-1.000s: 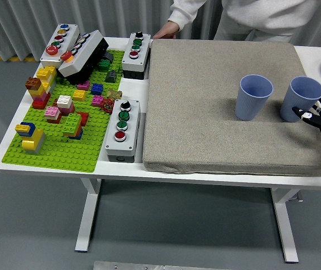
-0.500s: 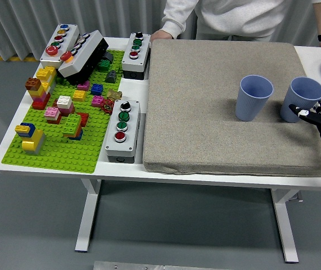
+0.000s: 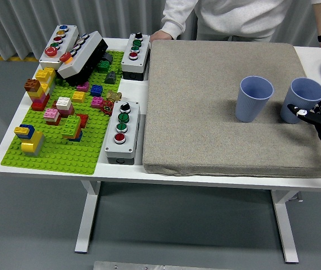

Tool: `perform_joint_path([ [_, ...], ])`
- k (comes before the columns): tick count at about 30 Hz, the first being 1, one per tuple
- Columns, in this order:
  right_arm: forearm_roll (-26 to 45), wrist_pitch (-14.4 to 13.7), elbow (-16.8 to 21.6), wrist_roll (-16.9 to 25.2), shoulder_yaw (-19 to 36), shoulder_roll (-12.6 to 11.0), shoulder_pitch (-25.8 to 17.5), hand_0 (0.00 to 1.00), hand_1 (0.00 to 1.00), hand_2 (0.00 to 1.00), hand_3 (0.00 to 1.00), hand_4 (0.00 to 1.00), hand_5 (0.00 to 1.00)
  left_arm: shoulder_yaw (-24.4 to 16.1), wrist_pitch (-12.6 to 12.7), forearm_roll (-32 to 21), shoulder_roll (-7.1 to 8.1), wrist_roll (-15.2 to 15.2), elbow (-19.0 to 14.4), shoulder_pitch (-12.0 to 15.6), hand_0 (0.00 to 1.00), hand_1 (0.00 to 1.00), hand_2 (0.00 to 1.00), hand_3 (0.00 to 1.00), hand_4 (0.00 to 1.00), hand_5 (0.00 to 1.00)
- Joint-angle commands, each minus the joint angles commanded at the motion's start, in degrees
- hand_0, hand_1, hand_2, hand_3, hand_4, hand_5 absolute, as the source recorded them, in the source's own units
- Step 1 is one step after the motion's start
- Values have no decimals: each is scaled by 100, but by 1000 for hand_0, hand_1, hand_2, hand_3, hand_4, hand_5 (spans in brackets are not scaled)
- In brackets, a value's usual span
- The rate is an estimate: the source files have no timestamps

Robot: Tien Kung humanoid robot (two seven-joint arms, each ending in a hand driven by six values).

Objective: Pick cup pour cup place

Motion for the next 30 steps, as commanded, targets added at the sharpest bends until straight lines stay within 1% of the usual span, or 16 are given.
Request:
perform_joint_path([
  [15, 16, 12, -82, 1, 1, 52, 64, 890, 919, 998, 998, 871, 194, -25, 3, 51, 1, 11, -2, -16, 878, 847, 928, 813, 642, 881],
  [23, 34, -43, -62, 31, -26, 78, 31, 886, 910, 998, 998, 873, 199, -26, 3, 54, 5, 15, -4, 3, 878, 846, 926, 814, 641, 878],
  [24, 42, -54, -50, 42, -34, 86, 22, 869, 837, 875, 909, 869, 199, -23, 3, 49, 6, 14, -5, 10, 878, 845, 926, 813, 641, 878],
  [29, 53, -73, -26, 54, -82, 111, 1, 869, 837, 875, 909, 869, 199, -32, 7, 65, 8, 18, -6, 19, 878, 845, 926, 813, 641, 878],
  [30, 56, -76, -25, 56, -86, 113, 0, 795, 693, 600, 676, 858, 172, -31, 8, 64, 8, 18, -6, 20, 878, 845, 927, 812, 641, 876],
])
